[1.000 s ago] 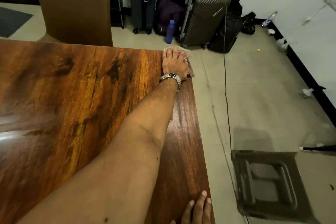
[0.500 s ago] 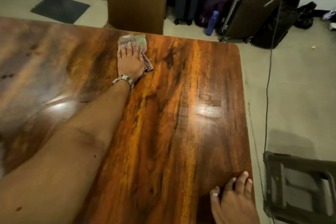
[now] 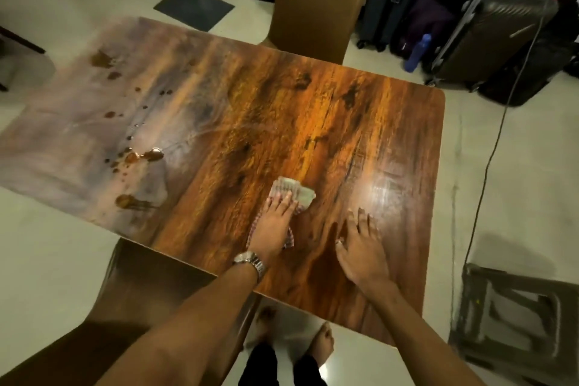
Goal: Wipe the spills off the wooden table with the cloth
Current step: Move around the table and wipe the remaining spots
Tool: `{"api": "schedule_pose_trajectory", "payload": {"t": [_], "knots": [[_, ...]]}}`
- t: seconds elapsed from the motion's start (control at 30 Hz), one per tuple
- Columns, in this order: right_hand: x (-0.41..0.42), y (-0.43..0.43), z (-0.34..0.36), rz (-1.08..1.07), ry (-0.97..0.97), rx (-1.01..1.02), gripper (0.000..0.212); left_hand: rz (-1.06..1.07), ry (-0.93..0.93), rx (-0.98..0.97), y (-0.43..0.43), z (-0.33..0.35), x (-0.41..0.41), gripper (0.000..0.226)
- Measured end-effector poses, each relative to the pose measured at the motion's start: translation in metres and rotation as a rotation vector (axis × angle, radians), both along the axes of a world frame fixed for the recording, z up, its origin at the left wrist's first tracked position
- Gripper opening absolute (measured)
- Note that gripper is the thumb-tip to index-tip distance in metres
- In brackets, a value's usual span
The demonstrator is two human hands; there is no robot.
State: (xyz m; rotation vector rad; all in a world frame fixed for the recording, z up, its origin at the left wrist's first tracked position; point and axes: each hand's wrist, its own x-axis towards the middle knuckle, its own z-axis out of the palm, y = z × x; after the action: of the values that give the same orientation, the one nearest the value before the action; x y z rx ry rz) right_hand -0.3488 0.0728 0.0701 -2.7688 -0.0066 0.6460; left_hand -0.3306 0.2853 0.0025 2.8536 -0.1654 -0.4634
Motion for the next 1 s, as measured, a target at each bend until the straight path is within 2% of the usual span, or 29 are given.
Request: {"api": "schedule_pose_trajectory", "payload": {"t": [0.07, 0.17, 0.27, 0.5, 0.7, 0.87, 1.0], "knots": [[-0.014, 0.019, 0.008, 0.059, -0.025, 0.005, 0.074, 0.012, 0.034, -0.044, 0.01, 0.014, -0.031, 0.078], [-0.035, 0.042, 0.023, 0.125, -0.039, -0.015, 0.073, 0.063, 0.041, -0.113, 0.03, 0.04, -0.062, 0.053], [-0.053, 0.064, 0.042, 0.149, -0.092, -0.025, 0.072, 0.177, 0.016, -0.148, 0.058, 0.07, -0.092, 0.045], [-0.116, 0.138, 0.073, 0.158, -0.175, -0.025, 0.072, 0.204, -0.116, -0.16, 0.144, 0.121, -0.156, 0.047], [-0.198, 0.264, 0.092, 0.187, -0.203, -0.061, 0.072, 0.278, -0.156, -0.33, 0.246, 0.162, -0.252, 0.052], [-0.248, 0.376, 0.111, 0.245, -0.208, 0.014, 0.069, 0.37, -0.219, -0.322, 0.338, 0.197, -0.322, 0.05], [-0.26, 0.433, 0.121, 0.267, -0.216, 0.041, 0.068, 0.387, -0.331, -0.216, 0.405, 0.213, -0.34, 0.049]]}}
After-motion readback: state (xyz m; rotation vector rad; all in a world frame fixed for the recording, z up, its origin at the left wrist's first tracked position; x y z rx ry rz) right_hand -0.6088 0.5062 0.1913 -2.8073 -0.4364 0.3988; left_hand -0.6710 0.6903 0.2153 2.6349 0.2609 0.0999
